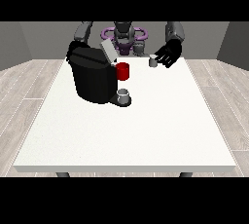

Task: Insert the coffee pod into the coffee machine and close the lid

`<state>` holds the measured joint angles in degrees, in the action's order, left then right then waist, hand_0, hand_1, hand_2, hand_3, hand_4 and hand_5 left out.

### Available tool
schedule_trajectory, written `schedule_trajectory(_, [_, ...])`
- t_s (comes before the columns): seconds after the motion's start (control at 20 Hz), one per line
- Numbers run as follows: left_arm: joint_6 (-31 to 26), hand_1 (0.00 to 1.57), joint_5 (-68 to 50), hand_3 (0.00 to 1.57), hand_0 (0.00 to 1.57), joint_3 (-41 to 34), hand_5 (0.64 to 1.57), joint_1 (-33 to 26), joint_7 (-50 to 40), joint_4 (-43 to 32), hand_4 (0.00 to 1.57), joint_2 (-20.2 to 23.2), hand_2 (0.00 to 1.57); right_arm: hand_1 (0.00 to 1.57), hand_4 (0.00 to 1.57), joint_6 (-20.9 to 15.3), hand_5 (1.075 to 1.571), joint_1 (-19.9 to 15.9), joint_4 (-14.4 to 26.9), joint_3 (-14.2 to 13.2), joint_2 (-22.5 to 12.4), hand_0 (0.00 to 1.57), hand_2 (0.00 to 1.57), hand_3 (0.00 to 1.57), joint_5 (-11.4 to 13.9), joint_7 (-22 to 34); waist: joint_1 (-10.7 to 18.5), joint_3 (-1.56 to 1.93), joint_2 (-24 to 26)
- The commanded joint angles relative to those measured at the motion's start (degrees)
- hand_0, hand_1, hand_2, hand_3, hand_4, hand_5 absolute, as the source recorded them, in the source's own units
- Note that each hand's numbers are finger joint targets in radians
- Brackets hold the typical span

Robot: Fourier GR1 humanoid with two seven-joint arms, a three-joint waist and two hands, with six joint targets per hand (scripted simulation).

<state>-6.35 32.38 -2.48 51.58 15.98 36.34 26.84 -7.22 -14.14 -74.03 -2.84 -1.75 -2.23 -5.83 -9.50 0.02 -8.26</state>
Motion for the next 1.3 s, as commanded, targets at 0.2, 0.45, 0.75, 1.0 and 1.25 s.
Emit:
schedule_trajectory(0.2, [0.82, 1.25, 0.72, 1.28, 1.25, -1.83, 1.571, 1.39, -1.91, -0.37, 0.54, -0.37, 1.33, 0.0, 0.5, 0.87, 1.571, 0.33, -4.15, 1.93, 0.33, 0.0, 0.0, 0.0, -0.11, 1.46, -3.43, -0.03, 0.27])
schedule_trajectory(0.45, [-0.88, 1.25, 0.5, 1.24, 1.25, -2.94, 1.571, 7.18, -7.84, -0.41, 0.51, -0.69, 1.29, 0.0, 0.49, -1.46, 1.571, 0.62, -4.22, 4.48, 1.66, 0.0, 0.0, 0.0, 2.51, 3.61, -5.37, -0.02, 0.88])
schedule_trajectory(0.75, [0.58, 1.28, 0.65, 1.27, 1.28, -4.52, 1.571, 11.9, -7.75, 0.24, 0.48, 0.91, 1.33, 0.0, 0.5, 0.98, 1.571, -3.71, -5.92, 1.46, -1.75, 0.0, 0.0, 0.0, -0.34, 4.7, -7.51, -0.01, -3.48])
schedule_trajectory(1.0, [-1.79, 1.28, 1.34, 1.26, 1.28, -3.1, 1.571, 13.99, -8.3, 1.8, 0.52, -0.39, 1.33, 0.0, 0.48, -0.19, 1.571, -2.79, -2.09, -0.29, -1.27, 0.0, 0.0, 0.0, 0.18, -1.62, -5.59, 0.02, -4.84])
schedule_trajectory(1.25, [-0.38, 1.28, 2.12, 1.24, 1.28, -3.8, 1.571, 15.55, -8.69, 0.18, 0.49, -0.14, 1.3, 0.0, 0.52, -1.54, 1.571, -7.73, -4.95, -0.05, -1.74, 0.0, 0.0, 0.0, 0.69, 4.64, -6.47, -0.01, -6.96])
